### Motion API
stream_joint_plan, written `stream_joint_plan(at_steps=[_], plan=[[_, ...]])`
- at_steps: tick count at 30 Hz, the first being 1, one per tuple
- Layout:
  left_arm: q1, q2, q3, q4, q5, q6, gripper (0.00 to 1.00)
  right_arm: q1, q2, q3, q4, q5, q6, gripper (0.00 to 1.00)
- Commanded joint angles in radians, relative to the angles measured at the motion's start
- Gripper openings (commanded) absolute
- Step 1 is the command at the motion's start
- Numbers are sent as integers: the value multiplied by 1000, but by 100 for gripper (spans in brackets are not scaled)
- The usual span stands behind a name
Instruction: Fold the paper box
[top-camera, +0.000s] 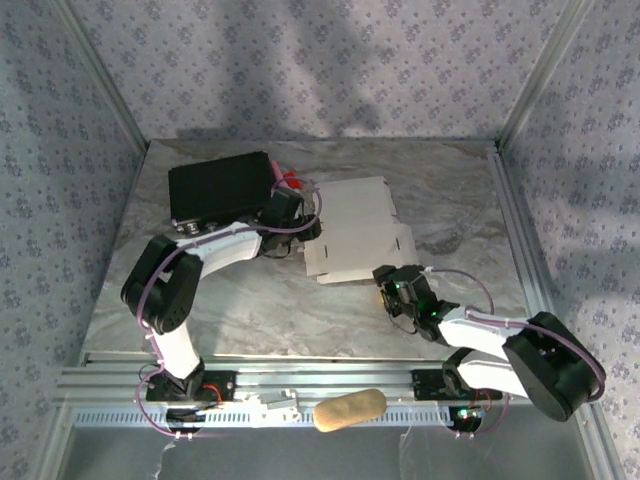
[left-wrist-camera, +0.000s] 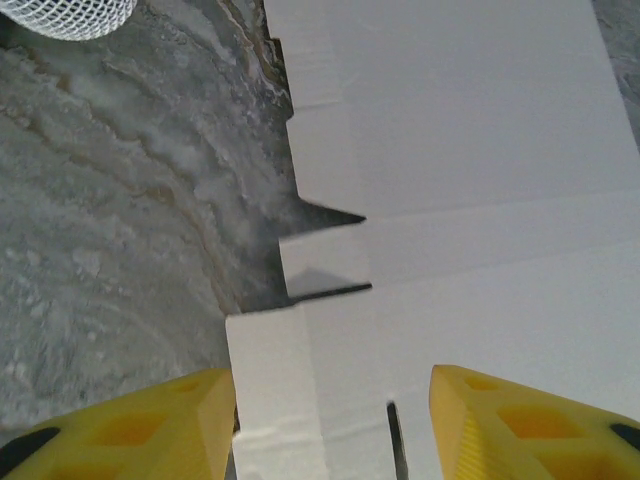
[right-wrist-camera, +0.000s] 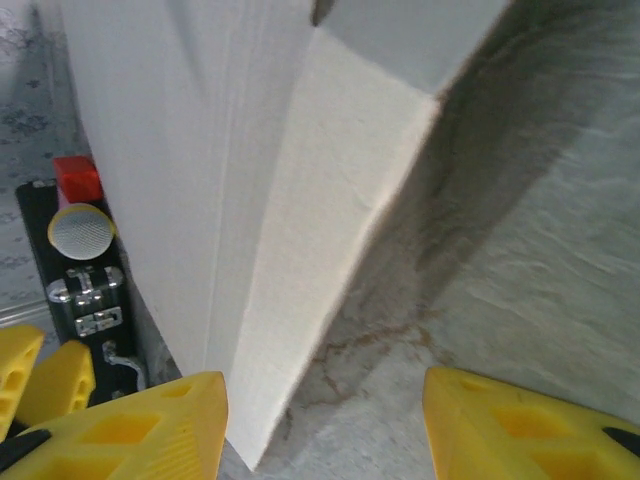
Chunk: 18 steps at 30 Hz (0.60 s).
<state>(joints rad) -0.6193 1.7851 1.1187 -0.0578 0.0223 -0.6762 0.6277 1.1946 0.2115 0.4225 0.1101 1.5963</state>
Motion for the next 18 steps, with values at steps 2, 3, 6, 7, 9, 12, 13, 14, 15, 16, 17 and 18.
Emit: stream_joint_plan(at_steps=[2,3,6,7,9,12,13,14,15,16,17,18], plan=[[13,89,100,1,70,36,54,-17,51,-10,94,-12,1,55],[16,108,114,4,80,38,54,-19,53,-14,102,-10,2,55],[24,162,159,9,114,45,54,-27,49,-21,119,1,0,55],[25,176,174,3,118,51,54,-33,48,-22,123,2,-4,55],[26,200,200,-11,118,65,54,-44,52,-23,142,-1,-12,55],[36,234,221,-16,125,71,54,-68,77,-19,177,-25,-20,54],[40,239,221,-12,129,69,54,-75,89,-19,190,-35,-19,54],[41,241,218,-4,134,67,54,-81,104,-18,204,-45,-18,54],[42,243,216,6,139,65,54,-86,121,-17,219,-54,-17,54],[41,244,214,11,144,64,54,-86,139,-17,233,-61,-12,53],[42,247,215,15,148,63,54,-87,157,-16,249,-64,-8,53],[41,250,214,17,153,61,54,-87,172,-16,267,-66,-7,53]])
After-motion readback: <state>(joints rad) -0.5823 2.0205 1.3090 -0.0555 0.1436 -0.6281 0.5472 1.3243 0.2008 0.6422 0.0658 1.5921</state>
